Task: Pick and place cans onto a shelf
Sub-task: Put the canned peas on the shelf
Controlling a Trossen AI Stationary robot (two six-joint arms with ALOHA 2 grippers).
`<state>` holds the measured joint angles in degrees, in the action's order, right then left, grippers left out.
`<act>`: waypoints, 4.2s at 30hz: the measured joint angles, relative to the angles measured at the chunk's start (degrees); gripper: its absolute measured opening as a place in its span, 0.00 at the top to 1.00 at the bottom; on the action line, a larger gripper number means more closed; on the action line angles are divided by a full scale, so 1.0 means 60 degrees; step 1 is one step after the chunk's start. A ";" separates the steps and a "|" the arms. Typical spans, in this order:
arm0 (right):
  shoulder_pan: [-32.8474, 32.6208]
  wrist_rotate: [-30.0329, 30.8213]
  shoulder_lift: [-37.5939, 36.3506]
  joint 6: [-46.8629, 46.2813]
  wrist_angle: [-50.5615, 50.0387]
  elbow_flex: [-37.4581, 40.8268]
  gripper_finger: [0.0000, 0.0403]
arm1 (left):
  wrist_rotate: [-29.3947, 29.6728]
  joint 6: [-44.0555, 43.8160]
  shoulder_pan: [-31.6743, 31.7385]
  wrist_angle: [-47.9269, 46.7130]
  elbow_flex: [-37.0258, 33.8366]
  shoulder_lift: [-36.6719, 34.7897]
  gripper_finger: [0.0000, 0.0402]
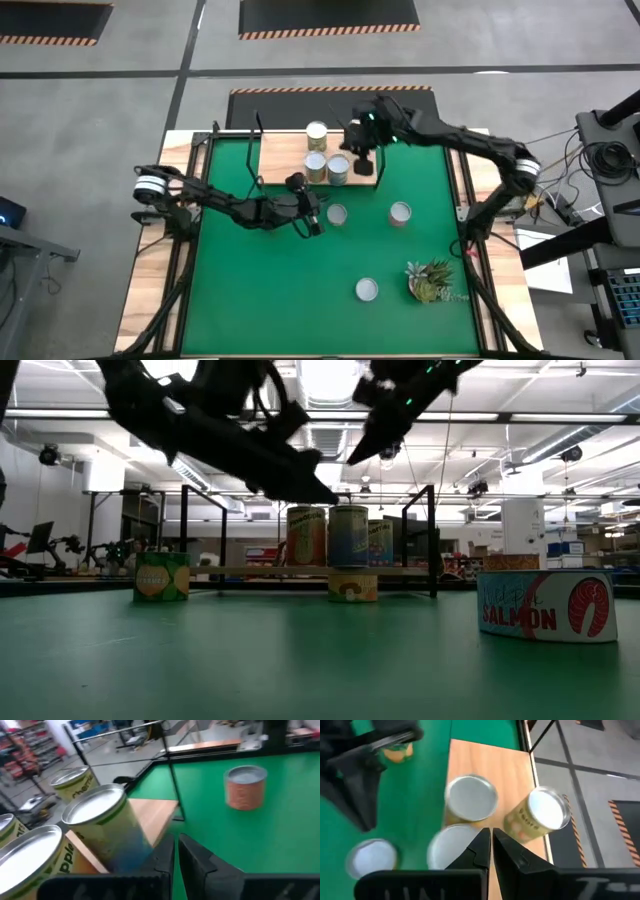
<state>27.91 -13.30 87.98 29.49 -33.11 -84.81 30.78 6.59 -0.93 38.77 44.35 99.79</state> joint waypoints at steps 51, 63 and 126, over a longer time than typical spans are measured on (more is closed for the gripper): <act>0.0210 0.0316 0.1268 0.0082 -0.3408 -0.1087 0.98 | -0.0015 -0.0801 0.1132 0.1036 0.1083 0.1522 1.00; 0.0213 0.0882 0.1414 -0.0334 -0.3791 -0.0918 0.98 | -0.0053 -0.0948 0.1186 0.0410 0.1784 0.1915 1.00; -0.0425 0.1196 0.1729 -0.1182 -0.3150 -0.1068 0.98 | -0.0046 0.1608 -0.1154 -0.0950 -0.2253 -0.7277 1.00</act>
<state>25.36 -6.12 98.36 22.39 -52.01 -91.22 30.50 16.24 -7.86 33.07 30.83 56.13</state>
